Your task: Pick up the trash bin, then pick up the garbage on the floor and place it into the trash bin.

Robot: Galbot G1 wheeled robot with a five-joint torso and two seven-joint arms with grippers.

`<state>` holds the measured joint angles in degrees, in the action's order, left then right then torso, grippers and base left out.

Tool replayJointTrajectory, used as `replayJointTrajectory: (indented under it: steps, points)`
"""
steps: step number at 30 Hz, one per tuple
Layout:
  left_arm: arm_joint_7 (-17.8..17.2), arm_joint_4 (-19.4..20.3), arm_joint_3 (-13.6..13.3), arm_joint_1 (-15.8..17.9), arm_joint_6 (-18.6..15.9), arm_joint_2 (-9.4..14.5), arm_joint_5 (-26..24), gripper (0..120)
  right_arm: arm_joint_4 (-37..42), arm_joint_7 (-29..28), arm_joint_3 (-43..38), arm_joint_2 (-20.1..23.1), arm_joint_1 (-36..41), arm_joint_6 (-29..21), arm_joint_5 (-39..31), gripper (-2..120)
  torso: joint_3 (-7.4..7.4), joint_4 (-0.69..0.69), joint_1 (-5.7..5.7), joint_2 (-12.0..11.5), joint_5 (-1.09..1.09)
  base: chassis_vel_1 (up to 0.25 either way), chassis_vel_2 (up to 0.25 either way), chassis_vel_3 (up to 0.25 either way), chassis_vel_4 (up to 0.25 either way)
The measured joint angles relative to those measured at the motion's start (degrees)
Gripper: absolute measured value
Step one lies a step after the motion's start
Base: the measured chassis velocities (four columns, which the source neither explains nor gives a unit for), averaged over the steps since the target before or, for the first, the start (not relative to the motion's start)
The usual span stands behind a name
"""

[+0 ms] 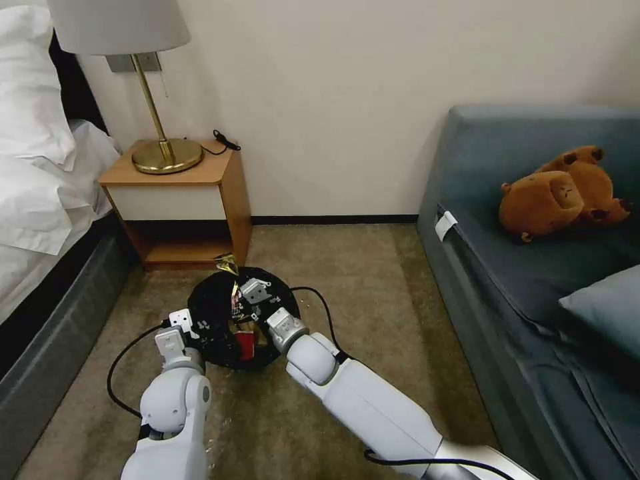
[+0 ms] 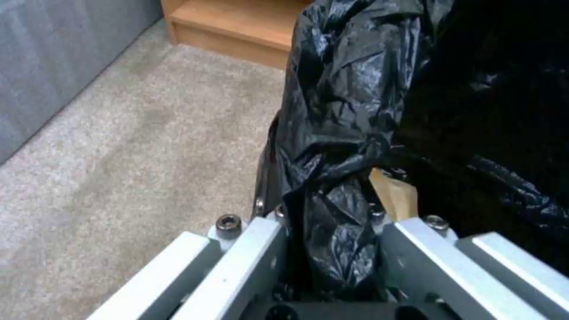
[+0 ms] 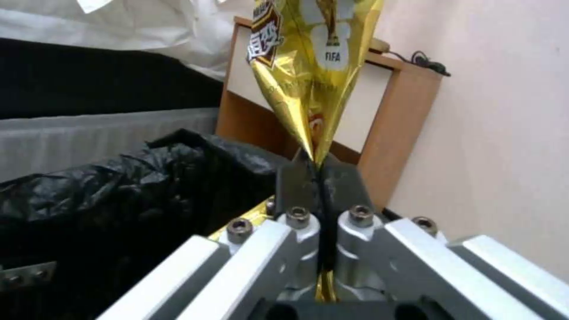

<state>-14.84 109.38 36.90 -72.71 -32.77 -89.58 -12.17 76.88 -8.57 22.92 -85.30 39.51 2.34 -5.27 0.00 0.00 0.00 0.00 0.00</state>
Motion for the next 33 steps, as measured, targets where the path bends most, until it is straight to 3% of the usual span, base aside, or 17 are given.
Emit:
replayJointTrajectory:
  steps: [15, 17, 21, 23, 31, 33]
  points:
    - [-0.03, 0.04, 0.11, -0.04, 0.12, -0.06, -0.18, 3, 1.20, 2.33, 0.20, 1.15, 1.03, 0.34, 1.06, 56, 0.00, 0.00, 0.00, 0.00, 0.00, 0.000, 0.000, 0.000, 0.000]
    - [-0.03, -0.08, 0.17, 0.09, 0.12, -0.10, -0.19, 3, 1.30, 3.27, -0.15, 1.50, 1.14, 0.82, 1.49, 68, 0.00, 0.00, 0.00, 0.00, 0.00, 0.000, 0.000, 0.000, 0.000]
    - [-0.07, -0.09, 0.26, 0.09, 0.12, -0.04, -0.20, 3, 1.44, 3.67, -0.34, 1.77, 1.26, 0.94, 1.60, 76, 0.00, 0.00, 0.00, 0.00, 0.00, 0.000, 0.000, 0.000, 0.000]
    - [-0.07, -0.09, 0.32, 0.06, 0.11, 0.02, -0.22, 3, 1.64, 4.25, -0.70, 1.84, 1.50, 1.14, 1.95, 89, 0.00, 0.00, 0.00, 0.00, 0.00, 0.000, 0.000, 0.000, 0.000]
    - [-0.08, 0.01, 0.54, -0.15, 0.12, 0.07, -0.36, 3, 3.24, 4.55, -2.36, 1.95, 1.87, 1.15, 2.92, 100, 0.00, 0.01, 0.00, 0.00, 0.00, 0.000, 0.000, 0.000, 0.000]
    - [0.05, -0.20, 1.13, 0.00, 0.53, 0.28, -1.10, 3, 5.89, 4.84, -6.65, 2.38, 3.34, 0.92, 4.56, 100, 0.00, 0.01, 0.00, 0.00, 0.00, 0.000, 0.000, 0.000, 0.000]
